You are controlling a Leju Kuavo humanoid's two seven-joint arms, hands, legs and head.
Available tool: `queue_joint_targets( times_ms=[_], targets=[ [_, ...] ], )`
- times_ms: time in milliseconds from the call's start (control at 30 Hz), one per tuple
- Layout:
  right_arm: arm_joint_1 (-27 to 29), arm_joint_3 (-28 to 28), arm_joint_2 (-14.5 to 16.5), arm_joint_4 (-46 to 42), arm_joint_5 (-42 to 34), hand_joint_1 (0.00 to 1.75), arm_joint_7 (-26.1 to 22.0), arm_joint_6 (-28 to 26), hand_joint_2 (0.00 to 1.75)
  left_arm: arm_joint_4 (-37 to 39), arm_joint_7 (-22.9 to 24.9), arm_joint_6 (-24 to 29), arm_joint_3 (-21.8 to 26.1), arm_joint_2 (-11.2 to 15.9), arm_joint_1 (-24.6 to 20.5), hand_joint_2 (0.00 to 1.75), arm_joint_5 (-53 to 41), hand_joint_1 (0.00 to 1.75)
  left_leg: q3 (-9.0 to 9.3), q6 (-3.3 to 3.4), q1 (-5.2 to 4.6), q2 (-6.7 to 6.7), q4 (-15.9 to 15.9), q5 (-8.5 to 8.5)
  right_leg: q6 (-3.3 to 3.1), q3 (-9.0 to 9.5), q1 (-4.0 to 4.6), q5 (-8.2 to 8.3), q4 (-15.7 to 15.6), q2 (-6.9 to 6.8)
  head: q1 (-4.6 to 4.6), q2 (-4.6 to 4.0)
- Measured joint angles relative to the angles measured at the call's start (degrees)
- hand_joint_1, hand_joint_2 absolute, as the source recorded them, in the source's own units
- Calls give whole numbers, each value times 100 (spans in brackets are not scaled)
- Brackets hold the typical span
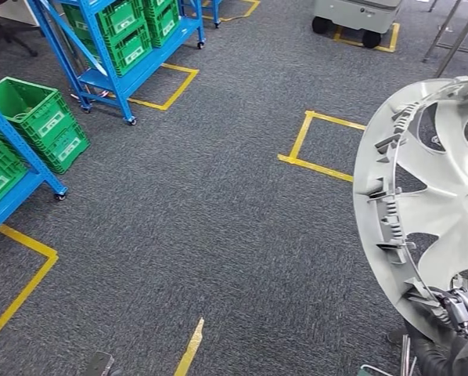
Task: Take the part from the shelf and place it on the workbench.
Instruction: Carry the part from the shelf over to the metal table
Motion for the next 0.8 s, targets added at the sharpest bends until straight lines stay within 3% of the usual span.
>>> queue_joint_targets(
  times_ms=[33, 100, 167, 200, 233, 300, 367, 400, 467, 500, 567, 600, 667, 700, 733, 800],
  targets=[
    [11, -15, 2, -10, 6, 175, 24, 0, 175, -33, 13, -5, 25, -16, 15, 175, -23, 0, 2, 10, 11, 76, -42, 33, 20, -84, 8, -93, 132, -146, 12, 0],
    [1, -42, 5, -22, 23, 175, 46, -1, 175, -72, 35, -14, 85, -43, 57, 175, -73, 0, -6, 25, 10, 252, -76, 62, 61, -381, 15, -464, 748, -513, 33, 0],
    [-9, -69, 9, -25, 38, 175, 54, 0, 175, -92, 46, -21, 145, -59, 110, 175, -106, 0, -24, 30, 1, 445, -73, 61, 120, -673, -15, -786, 1458, -650, 39, 0],
    [-5, -78, 11, -25, 42, 175, 59, 1, 175, -99, 48, -23, 167, -62, 126, 175, -111, 0, -29, 27, -1, 535, -72, 59, 146, -702, -36, -807, 1588, -675, 38, 0],
    [-2, -87, 13, -25, 43, 175, 67, 1, 175, -108, 49, -23, 182, -67, 132, 175, -114, 0, -30, 19, 1, 617, -70, 54, 169, -610, -56, -725, 1481, -706, 40, 0],
    [-3, -101, 15, -26, 42, 175, 85, 1, 175, -125, 49, -24, 212, -83, 132, 175, -117, 0, -8, -24, 0, 759, -55, 30, 206, -122, -90, -437, 697, -914, 42, 0],
    [-7, -115, 22, -31, 42, 175, 85, 1, 175, -143, 52, -25, 250, -87, 134, 175, -136, 0, 19, -102, -27, 867, -16, -12, 160, 283, -92, -284, 58, -1113, 28, 0],
    [-6, -121, 31, -34, 42, 175, 78, 1, 175, -154, 63, -25, 271, -86, 133, 175, -158, 0, 32, -137, -42, 915, -1, -23, 116, 343, -81, -285, -35, -1147, 20, 0],
    [12, -141, 63, -45, 49, 175, 61, 1, 175, -174, 105, -25, 299, -99, 122, 175, -227, 0, 47, -193, -37, 1001, 11, -41, 20, 315, -65, -268, -21, -1015, 2, 0],
    [28, -155, 81, -54, 56, 175, 54, 0, 175, -182, 129, -24, 311, -110, 114, 175, -264, 0, 47, -225, -21, 954, 42, -87, -17, 300, -65, -257, -24, -957, -2, 0],
    [44, -176, 112, -81, 72, 175, 45, -1, 175, -191, 158, -23, 334, -129, 109, 175, -324, 0, -79, -279, 12, 666, 374, -359, -94, 287, -68, -225, -38, -836, -14, 0],
    [46, -180, 123, -93, 77, 175, 45, -2, 175, -192, 163, -23, 350, -133, 115, 175, -339, 0, -222, -286, 20, 490, 722, -565, -121, 268, -61, -211, -39, -774, -21, 0],
    [43, -186, 141, -103, 80, 175, 46, -2, 175, -193, 174, -23, 378, -139, 139, 175, -363, 0, -572, -264, 21, 341, 1502, -897, -157, 239, -31, -188, -36, -622, -24, 0],
    [49, -188, 146, -105, 80, 175, 47, -2, 175, -193, 180, -25, 389, -144, 148, 175, -379, 0, -671, -242, 18, 322, 1705, -917, -167, 232, -14, -181, -35, -536, -24, 0],
    [57, -193, 150, -106, 81, 175, 50, -2, 175, -193, 184, -30, 397, -149, 151, 175, -393, 0, -673, -212, 13, 307, 1683, -816, -173, 233, 1, -177, -34, -451, -21, 0],
    [70, -202, 152, -110, 88, 175, 58, -2, 175, -193, 189, -45, 419, -157, 143, 175, -421, 0, -423, -134, -10, 206, 1086, -379, -177, 252, 20, -172, -33, -298, -20, 0]
  ],
)
